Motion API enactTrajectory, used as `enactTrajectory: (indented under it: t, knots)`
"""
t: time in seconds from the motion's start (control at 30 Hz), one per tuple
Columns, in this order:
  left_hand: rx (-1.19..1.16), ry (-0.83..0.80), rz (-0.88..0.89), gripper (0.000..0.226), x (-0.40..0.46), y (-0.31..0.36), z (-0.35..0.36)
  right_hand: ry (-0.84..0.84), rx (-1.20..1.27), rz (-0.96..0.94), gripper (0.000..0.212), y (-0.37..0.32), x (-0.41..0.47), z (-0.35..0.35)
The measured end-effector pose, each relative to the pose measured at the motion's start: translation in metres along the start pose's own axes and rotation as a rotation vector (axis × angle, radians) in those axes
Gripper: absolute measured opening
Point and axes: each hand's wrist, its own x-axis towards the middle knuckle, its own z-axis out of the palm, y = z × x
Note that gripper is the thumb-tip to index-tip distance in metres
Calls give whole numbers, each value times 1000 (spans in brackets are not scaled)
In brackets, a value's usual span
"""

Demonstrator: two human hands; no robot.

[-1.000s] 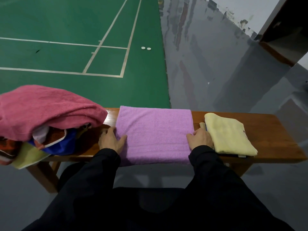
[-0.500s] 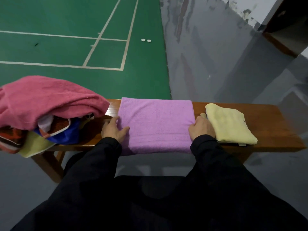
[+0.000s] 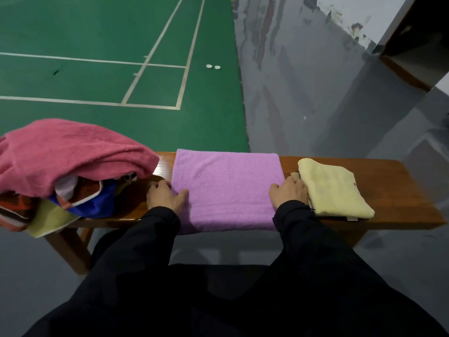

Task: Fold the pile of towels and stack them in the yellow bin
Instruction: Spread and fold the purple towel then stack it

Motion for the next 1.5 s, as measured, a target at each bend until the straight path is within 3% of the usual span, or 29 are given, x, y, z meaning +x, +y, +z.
enactTrajectory:
  t: [0.13, 0.23, 0.33, 0.37, 0.43, 0.5, 0.57, 0.7, 0.8, 0.9, 1.1, 1.2, 1.27, 1.37, 1.5]
  knots:
    - [104, -18, -11, 28, -4, 11, -1, -72, 67, 83, 44, -3, 6, -6]
    - [-137, -60, -2, 16, -9, 16, -2, -107, 222, 138, 37, -4, 15, -9]
    - [-386, -53, 30, 16, -7, 15, -5, -115, 426, 123, 13, -5, 23, -5]
    - [-441, -56, 40, 24, -4, 14, -7, -116, 515, 130, 14, -5, 22, -5]
    - [-533, -110, 71, 56, 1, 12, -11, -145, 671, 117, 53, -2, 22, -5]
    - [-565, -156, 88, 56, 3, 13, -15, -206, 739, 15, 76, 3, 20, -8]
    - [-569, -130, 112, 34, 3, 14, -19, -232, 803, -46, 68, 10, 21, -13]
    - [-762, -50, 158, 32, -1, 18, -39, -263, 975, -55, 50, 23, 23, -37]
    - [-844, -60, 209, 36, -6, 21, -59, -288, 960, -116, 49, 31, 22, -63]
    - [-916, -47, 241, 46, -12, 24, -68, -268, 700, -270, 47, 32, 15, -89]
    - [-786, 104, 440, 32, -22, 33, -98, -81, 481, -454, 15, 33, 12, -117]
    - [-547, 273, 551, 18, -24, 36, -117, -13, 464, -474, 9, 33, 16, -126]
    - [-434, 365, 570, 15, -17, 43, -128, 19, 502, -464, 13, 27, 21, -131]
    - [-365, 378, 583, 17, 1, 61, -143, 58, 666, -464, 8, 10, 28, -144]
    - [-500, 359, 614, 13, 13, 84, -162, 149, 775, -493, 9, -6, 41, -162]
